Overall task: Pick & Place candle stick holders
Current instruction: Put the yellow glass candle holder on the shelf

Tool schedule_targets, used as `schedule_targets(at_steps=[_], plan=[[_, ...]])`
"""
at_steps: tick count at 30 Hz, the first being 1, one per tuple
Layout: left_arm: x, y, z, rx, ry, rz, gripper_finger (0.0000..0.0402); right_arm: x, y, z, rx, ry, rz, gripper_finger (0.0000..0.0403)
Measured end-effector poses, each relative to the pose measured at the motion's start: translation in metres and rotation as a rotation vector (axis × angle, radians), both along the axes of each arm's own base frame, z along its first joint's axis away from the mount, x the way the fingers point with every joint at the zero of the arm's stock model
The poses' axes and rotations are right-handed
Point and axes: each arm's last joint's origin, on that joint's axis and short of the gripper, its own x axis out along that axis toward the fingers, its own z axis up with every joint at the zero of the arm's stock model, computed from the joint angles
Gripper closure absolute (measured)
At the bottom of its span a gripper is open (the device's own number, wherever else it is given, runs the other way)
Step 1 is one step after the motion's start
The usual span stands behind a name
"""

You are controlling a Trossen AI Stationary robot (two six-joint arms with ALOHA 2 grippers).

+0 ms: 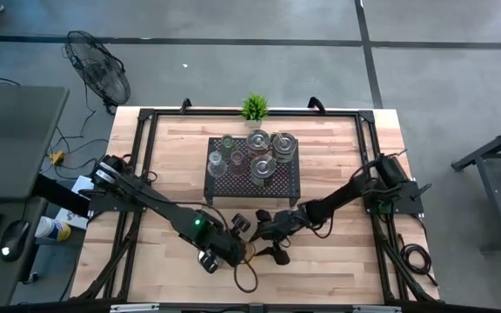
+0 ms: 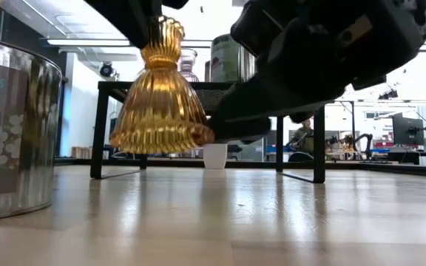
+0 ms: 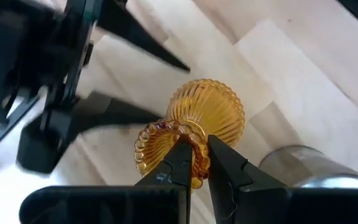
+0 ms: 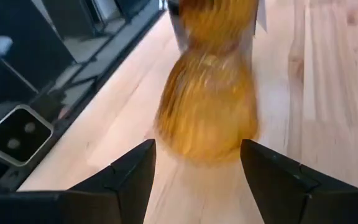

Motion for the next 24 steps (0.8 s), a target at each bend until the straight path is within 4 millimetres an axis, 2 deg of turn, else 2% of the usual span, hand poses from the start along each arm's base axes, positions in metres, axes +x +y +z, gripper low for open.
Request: schedule_targets(at_steps=[8,12,21,24], plan=[[-0.006,0.008,0.037,0.030,0.026,0.231,0.0381,-0.017,0.002,0.017,-0.094,0.121,-0.059,0.0176],[-0.011,0.012,0.058,0.041,0.034,0.319,0.0382,-0.023,0.008,0.024,-0.126,0.128,-0.077,0.0176],[-0.021,0.020,0.102,0.038,-0.018,0.457,0.0382,-0.028,0.018,0.024,-0.131,0.129,-0.080,0.0176],[-0.026,0.029,0.116,0.023,-0.012,0.539,0.0382,-0.029,0.020,0.025,-0.130,0.128,-0.080,0.0176]])
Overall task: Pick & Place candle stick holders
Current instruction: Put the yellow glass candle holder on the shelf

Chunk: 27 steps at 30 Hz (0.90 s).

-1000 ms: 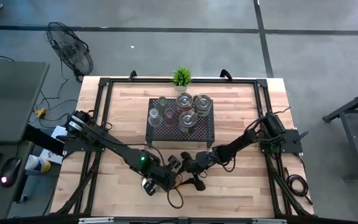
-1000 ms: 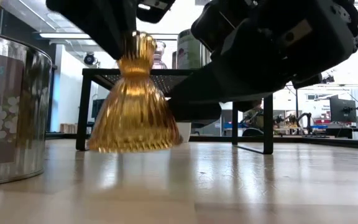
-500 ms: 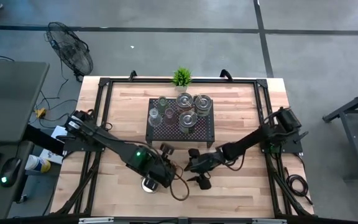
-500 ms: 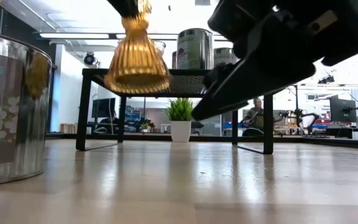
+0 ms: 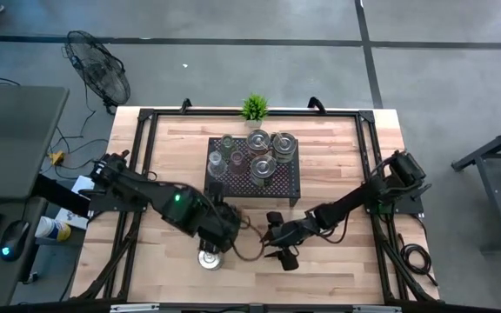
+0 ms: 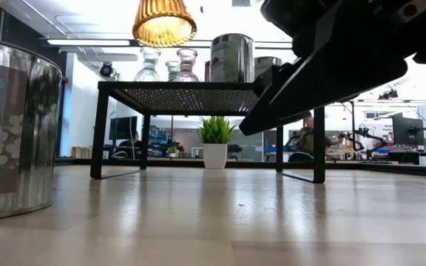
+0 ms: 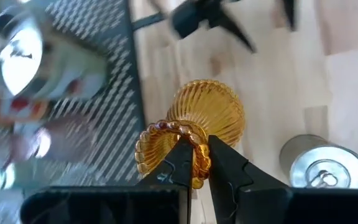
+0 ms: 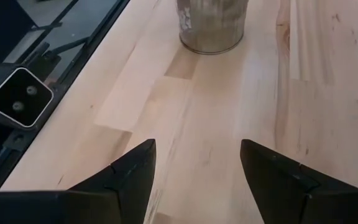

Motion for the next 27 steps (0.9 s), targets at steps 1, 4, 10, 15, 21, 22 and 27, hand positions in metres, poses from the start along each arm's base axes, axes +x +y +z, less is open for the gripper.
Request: schedule_targets(at_steps=[1,4,10,15,21,22,27], plan=[[-0.001,0.005,0.004,-0.005,0.003,0.032,0.0382,0.000,0.001,0.000,0.002,0.001,0.000,0.0176],[-0.002,0.019,0.013,-0.020,0.006,0.115,0.0382,-0.001,0.001,0.000,0.000,-0.001,-0.005,0.0176],[0.007,0.052,0.019,-0.088,0.006,0.255,0.0382,0.000,0.001,0.000,-0.004,-0.003,-0.014,0.0176],[0.011,0.081,0.017,-0.144,0.049,0.390,0.0382,0.000,0.001,0.000,0.003,0.000,-0.019,0.0176],[0.014,0.098,0.016,-0.174,0.068,0.415,0.0382,0.000,0.001,0.000,-0.004,-0.002,-0.014,0.0176],[0.014,0.100,0.016,-0.175,0.072,0.418,0.0382,0.000,0.001,0.000,-0.005,-0.003,-0.013,0.0176],[0.023,0.101,0.006,-0.159,0.117,0.401,0.0382,0.000,0.001,0.000,-0.010,-0.005,-0.010,0.0176]])
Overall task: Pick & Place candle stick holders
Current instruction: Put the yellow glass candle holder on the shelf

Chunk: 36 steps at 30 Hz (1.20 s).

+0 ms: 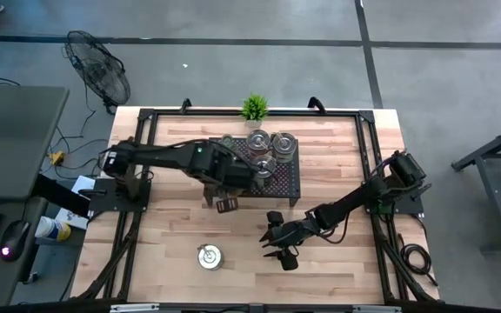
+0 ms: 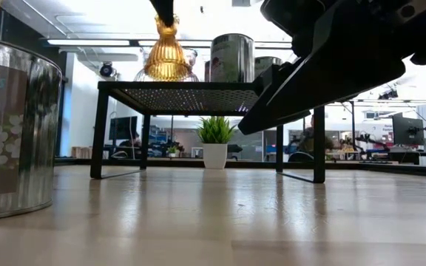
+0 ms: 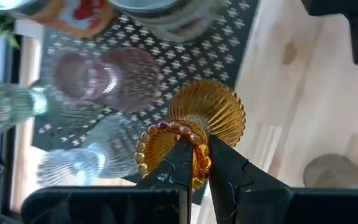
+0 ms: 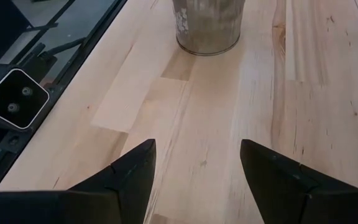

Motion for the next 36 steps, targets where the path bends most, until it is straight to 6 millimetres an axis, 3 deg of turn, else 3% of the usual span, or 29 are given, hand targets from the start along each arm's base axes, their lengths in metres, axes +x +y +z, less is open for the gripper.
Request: schedule_targets(at_steps=[6,36], plan=[[0.014,-0.005,-0.018,-0.001,0.072,-0.061,0.0382,0.000,0.000,0.000,0.001,-0.006,0.001,0.0176],[0.014,-0.002,-0.017,0.072,0.068,-0.064,0.0382,0.000,0.000,0.000,-0.005,-0.001,-0.002,0.0176]])
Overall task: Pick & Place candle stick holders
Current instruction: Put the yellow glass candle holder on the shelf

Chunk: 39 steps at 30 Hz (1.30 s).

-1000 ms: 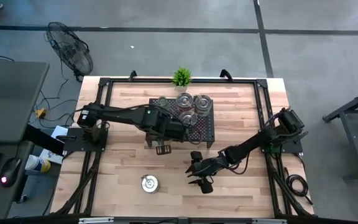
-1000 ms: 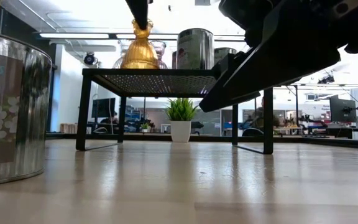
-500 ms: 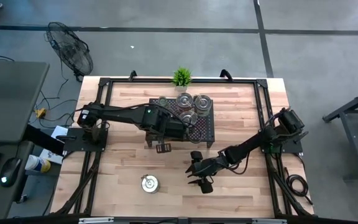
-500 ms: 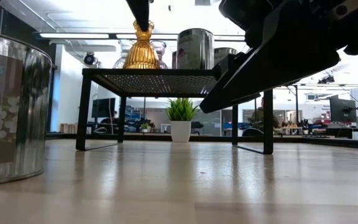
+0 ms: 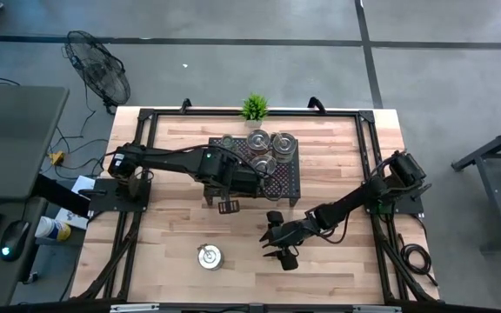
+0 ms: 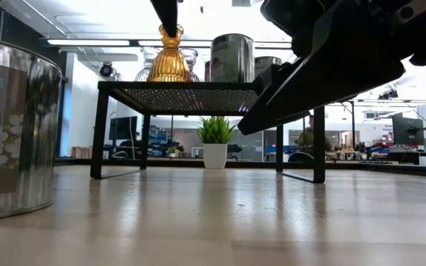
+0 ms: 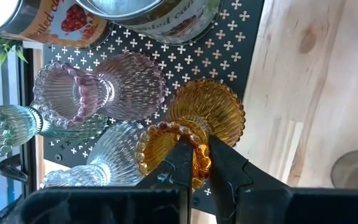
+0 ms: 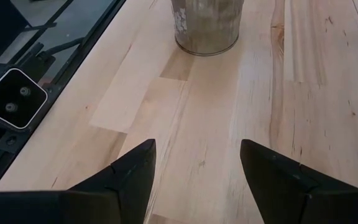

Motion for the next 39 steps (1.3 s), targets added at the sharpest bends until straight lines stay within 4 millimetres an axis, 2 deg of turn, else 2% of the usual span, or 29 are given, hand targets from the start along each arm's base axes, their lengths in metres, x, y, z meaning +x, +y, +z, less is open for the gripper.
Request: schedule_targets(at_steps=[12,29,39], plan=[[0.000,0.000,0.000,0.024,0.007,-0.030,0.0382,0.000,0.000,0.000,0.000,0.000,0.000,0.0176],[0.000,0.000,0.000,0.054,0.057,-0.194,0.0382,0.000,0.000,0.000,0.001,0.001,0.002,0.0176],[-0.001,0.001,-0.010,0.083,0.100,-0.203,0.0382,0.000,0.001,0.000,0.001,0.001,0.004,0.0176]])
